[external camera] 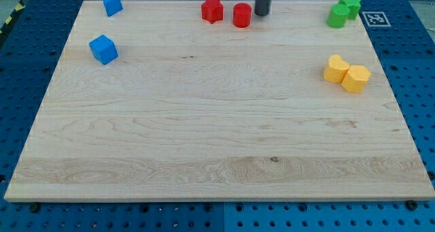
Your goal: Separate the heart from the hexagon
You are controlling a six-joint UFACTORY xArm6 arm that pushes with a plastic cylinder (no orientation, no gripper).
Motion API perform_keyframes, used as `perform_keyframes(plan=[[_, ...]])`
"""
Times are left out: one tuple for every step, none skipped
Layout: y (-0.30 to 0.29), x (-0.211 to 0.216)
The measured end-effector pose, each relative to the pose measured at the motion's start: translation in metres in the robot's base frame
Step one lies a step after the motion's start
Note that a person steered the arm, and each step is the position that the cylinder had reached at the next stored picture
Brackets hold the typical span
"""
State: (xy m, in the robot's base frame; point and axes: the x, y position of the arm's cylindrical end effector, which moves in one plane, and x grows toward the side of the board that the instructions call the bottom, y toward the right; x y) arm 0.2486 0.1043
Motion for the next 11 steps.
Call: perform_keyframes(plan=[[0.026,0.060],[0.045,0.094],[0.071,0.110],[0.089,0.130],[0.099,0.130],[0.129,0.130],[0.160,0.130],[0.159,0.134],[0.131,0.140],[0.109,0.150],[0.105,0.167]])
